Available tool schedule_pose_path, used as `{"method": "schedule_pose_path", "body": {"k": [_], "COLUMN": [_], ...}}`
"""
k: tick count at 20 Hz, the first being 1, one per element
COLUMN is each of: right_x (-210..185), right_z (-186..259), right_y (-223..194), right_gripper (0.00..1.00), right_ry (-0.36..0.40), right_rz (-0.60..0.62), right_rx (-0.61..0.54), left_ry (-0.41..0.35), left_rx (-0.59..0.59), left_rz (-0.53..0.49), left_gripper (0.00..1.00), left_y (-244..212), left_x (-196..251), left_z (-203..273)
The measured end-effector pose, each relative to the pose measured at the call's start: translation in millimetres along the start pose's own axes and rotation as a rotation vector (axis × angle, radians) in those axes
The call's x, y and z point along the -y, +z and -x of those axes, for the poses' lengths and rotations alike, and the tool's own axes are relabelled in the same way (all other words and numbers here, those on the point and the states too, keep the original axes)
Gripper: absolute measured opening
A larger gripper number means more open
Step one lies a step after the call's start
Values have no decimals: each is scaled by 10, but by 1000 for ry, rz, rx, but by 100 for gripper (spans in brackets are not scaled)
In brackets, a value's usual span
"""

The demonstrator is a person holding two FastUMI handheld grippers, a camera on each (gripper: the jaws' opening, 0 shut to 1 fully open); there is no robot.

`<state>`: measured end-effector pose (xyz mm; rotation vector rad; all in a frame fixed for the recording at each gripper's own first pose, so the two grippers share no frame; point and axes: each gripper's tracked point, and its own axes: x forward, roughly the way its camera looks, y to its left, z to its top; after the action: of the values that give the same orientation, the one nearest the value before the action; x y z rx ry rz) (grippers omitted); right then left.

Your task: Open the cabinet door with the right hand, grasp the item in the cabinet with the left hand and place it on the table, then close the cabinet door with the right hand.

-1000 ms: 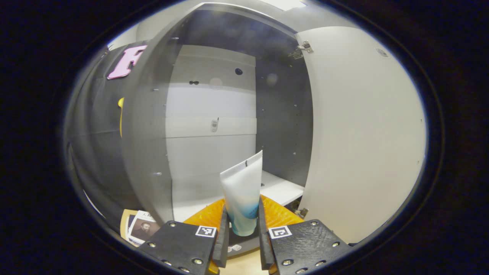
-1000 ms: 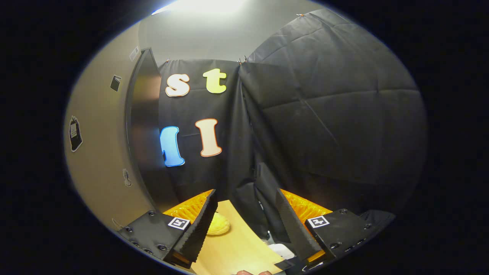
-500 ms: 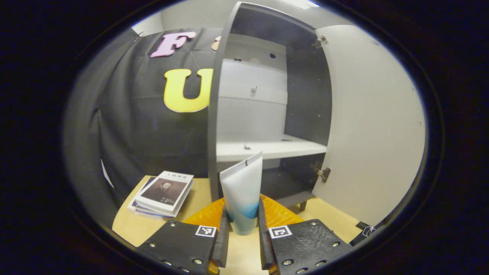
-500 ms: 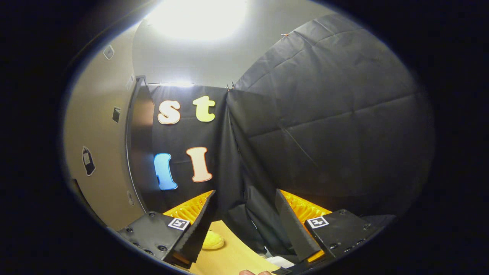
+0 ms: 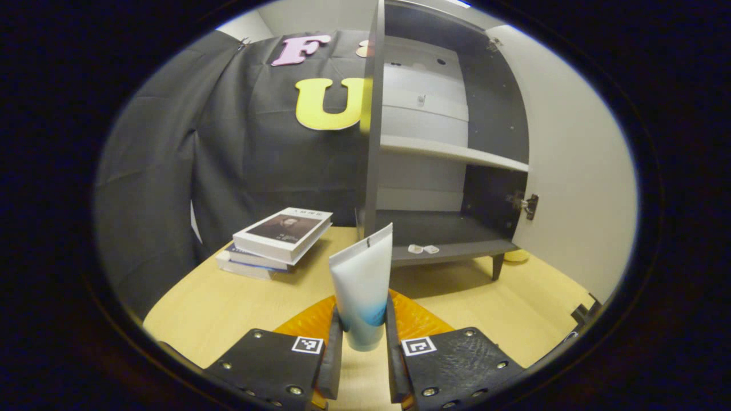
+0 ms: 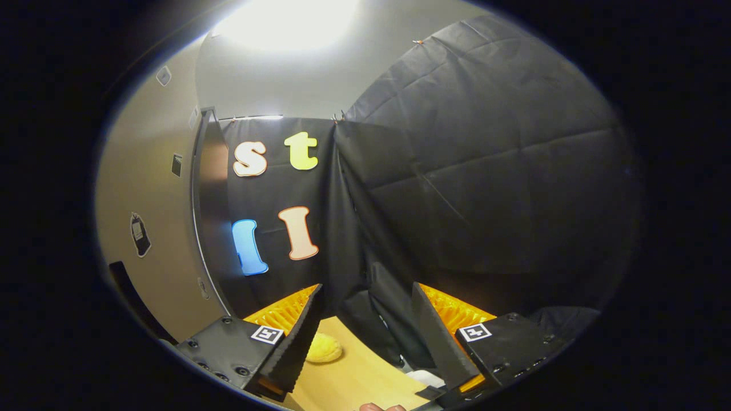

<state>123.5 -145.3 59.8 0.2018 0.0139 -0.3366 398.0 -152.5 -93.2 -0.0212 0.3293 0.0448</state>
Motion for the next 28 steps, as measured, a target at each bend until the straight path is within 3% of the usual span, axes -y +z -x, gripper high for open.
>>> {"method": "schedule_pose_path", "body": {"k": [2,3,5,6,7,8,9,16,19,21,28], "right_x": [-38,-21,24,44,29,-11,-25,63,96,126,31], "right_z": [43,53,103,121,139,144,149,194,192,186,196], "right_y": [-20,-39,-70,-77,-70,-57,-53,-200,-222,-245,-377], "right_gripper": [96,96,95,95,88,89,88,88,96,96,96], "right_ry": [9,5,-8,-17,-15,-9,-6,-9,-16,-24,-12], "right_rz": [-25,-24,0,10,11,9,12,42,6,-4,-25], "right_rx": [-12,-21,-38,-46,-52,-51,-51,-87,-93,-98,-122], "left_ry": [17,17,8,2,-3,-11,-22,-72,-57,-59,-103], "left_rx": [-13,-15,-22,-33,-37,-43,-54,-121,-149,-147,-134], "left_rz": [-11,-21,-40,-41,-45,-43,-35,-37,-20,-27,-118], "left_gripper": [31,35,31,35,35,39,36,40,33,41,41], "left_y": [-136,-175,-319,-402,-430,-468,-497,-722,-793,-794,-784], "left_x": [-3,4,53,73,99,115,160,449,420,415,432], "left_z": [-77,-105,-118,-143,-157,-203,-226,-163,-97,-72,-36]}}
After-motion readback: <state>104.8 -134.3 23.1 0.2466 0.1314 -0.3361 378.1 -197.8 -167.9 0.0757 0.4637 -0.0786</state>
